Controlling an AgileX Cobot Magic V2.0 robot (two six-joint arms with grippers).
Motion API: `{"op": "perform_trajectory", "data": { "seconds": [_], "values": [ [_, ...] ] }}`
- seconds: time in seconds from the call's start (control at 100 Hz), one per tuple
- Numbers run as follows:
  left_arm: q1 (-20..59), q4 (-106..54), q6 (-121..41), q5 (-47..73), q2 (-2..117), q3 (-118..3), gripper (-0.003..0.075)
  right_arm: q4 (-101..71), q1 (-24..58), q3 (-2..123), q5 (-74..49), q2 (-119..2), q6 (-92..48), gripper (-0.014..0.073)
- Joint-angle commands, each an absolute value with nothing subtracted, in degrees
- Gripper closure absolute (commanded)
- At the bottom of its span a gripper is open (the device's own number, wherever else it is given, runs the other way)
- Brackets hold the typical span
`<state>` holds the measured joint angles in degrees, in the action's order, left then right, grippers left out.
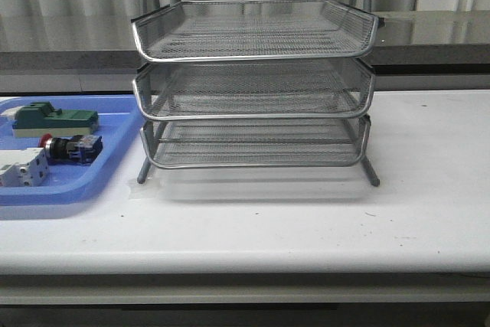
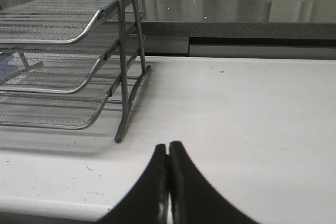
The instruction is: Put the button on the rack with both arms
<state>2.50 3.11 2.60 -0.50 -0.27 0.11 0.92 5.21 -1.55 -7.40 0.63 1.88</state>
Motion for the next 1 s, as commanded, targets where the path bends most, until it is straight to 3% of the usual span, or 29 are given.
{"op": "perform_trajectory", "data": {
  "seconds": [0.0, 0.7, 0.99],
  "values": [
    [2.9, 3.2, 3.4, -5.4, -2.1, 2.8, 0.074, 0.6, 4.9, -0.7, -2.4, 1.8, 2.0, 0.0654],
    [2.9, 3.2, 3.4, -5.4, -2.1, 2.8, 0.074, 0.6, 4.9, -0.7, -2.4, 1.8, 2.0, 0.0654],
    [2.9, 3.2, 3.4, -5.4, -2.1, 2.8, 0.074, 0.0, 4.9, 0.5, 5.0, 1.8, 2.0, 0.0654]
  ]
}}
